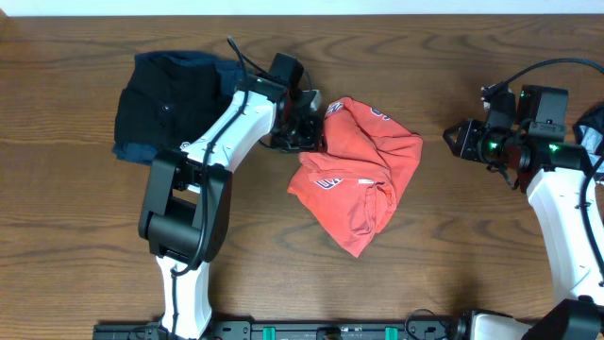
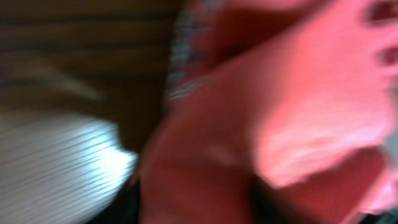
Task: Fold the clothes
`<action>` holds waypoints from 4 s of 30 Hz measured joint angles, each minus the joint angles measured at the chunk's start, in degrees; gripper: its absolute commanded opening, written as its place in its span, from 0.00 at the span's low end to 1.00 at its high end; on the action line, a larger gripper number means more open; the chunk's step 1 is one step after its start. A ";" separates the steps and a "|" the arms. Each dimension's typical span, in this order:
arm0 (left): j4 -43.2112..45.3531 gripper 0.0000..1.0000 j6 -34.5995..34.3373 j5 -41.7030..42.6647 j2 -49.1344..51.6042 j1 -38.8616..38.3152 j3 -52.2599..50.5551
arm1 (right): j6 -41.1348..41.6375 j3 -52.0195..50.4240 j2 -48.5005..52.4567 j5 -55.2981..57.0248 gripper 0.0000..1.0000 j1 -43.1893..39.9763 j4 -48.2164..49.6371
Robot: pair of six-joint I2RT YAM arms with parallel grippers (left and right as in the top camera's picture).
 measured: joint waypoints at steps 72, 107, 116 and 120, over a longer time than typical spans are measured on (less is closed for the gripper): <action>-14.29 0.79 6.67 -8.46 -8.85 -1.33 7.23 | -5.77 2.71 20.11 -11.50 0.01 2.49 2.27; -7.45 0.94 8.13 -15.10 -8.74 -1.33 5.68 | -4.39 4.22 17.88 -2.25 0.66 8.35 -0.70; 1.88 0.95 11.19 -11.96 -1.14 -1.42 4.39 | -4.48 -4.07 17.88 -2.51 0.69 8.70 4.09; 4.68 0.95 13.40 -8.72 1.20 -1.51 3.91 | -4.48 -7.63 17.88 -3.52 0.70 8.79 8.74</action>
